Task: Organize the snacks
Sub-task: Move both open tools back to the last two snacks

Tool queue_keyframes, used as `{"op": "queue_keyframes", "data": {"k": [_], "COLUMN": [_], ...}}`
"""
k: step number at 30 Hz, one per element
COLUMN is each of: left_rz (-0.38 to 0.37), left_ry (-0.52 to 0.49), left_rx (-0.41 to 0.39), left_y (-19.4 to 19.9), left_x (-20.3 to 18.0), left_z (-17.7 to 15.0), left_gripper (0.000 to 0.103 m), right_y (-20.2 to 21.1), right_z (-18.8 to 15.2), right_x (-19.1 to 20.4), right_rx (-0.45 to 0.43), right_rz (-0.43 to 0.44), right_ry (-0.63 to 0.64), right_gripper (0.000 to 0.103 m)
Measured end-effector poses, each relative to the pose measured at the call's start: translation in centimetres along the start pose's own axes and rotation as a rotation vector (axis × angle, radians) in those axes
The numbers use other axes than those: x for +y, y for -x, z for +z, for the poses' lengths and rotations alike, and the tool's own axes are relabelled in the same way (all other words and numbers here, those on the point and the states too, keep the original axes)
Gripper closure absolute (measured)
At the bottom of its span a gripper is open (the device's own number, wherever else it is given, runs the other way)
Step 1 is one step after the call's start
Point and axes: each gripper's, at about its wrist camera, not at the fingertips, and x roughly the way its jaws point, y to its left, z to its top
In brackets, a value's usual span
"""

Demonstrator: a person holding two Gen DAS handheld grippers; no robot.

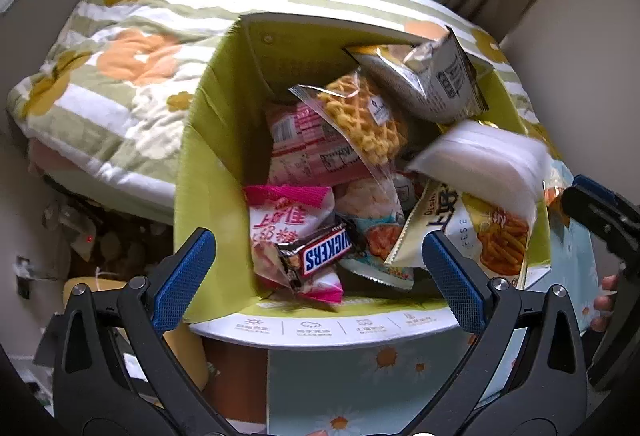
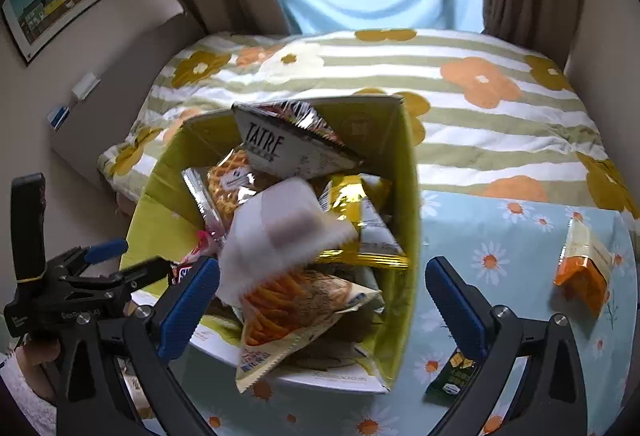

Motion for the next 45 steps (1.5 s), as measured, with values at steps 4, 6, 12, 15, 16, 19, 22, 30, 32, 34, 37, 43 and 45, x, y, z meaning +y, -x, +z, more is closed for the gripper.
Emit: {"op": "queue_keyframes", "data": {"k": [4, 6, 12, 15, 16, 19, 22, 30, 32, 34, 37, 43, 45], "left_rz": [-0.017, -0.029, -0.039, -0.038, -0.035, -0.02, 0.001, 0.028, 0.04, 0.051, 0.056, 0.025, 0.01], "left_ry": [-0.015, -0.02, -0.039, -0.041, -0.044, -0.056, -0.058, -0.008, -0.017, -0.021, -0.021, -0.057, -0.093], "left_rx": [0.004, 0.008, 0.013, 0.007, 0.002, -0.02, -0.05, -0.118, -0.135, -0.147, -0.161, -0.132, -0.107], "left_y": [-0.6, -0.9, -1.1, -0.7, -0.4, 0.5, 1.4, 3.5, 3.7, 3.9, 3.8, 2.2, 1.2], "left_x": [-0.3, -0.4, -1.3, -2.0, -2.3, -3.8, -5.8, -13.0, -15.1, -17.2, -20.4, -26.3, -28.3], "left_z": [-0.1, -0.1, -0.1, -0.1, 0.0, 0.1, -0.1, -1.9, -2.6, -3.3, -4.5, -6.8, -7.4], "left_gripper": [0.001, 0.001, 0.001, 0.001, 0.001, 0.001, 0.001, 0.001, 0.001, 0.001, 0.001, 0.001, 0.001], "right_y": [1.0, 1.2, 2.3, 3.4, 3.9, 5.0, 6.2, 9.5, 10.0, 10.3, 10.2, 9.2, 8.4], "right_z": [-0.1, -0.3, -1.0, -1.3, -1.3, -1.5, -1.8, -1.8, -1.8, -1.8, -1.7, -1.6, -1.7], "right_x": [-0.4, -0.7, -1.9, -3.2, -3.9, -5.8, -8.5, -17.0, -19.5, -21.6, -25.0, -29.7, -31.0], "right_rx": [-0.029, -0.024, -0.03, -0.05, -0.059, -0.083, -0.103, -0.12, -0.123, -0.122, -0.083, -0.039, -0.008], "right_rz": [-0.018, -0.042, -0.077, -0.085, -0.084, -0.087, -0.092, -0.097, -0.095, -0.082, -0.068, -0.036, -0.009], "right_ry": [-0.017, -0.019, -0.047, -0.067, -0.075, -0.087, -0.1, -0.058, -0.045, -0.042, -0.03, 0.043, 0.046], "right_gripper": [0.001, 0.001, 0.001, 0.001, 0.001, 0.001, 0.001, 0.001, 0.001, 0.001, 0.001, 0.001, 0.0]}}
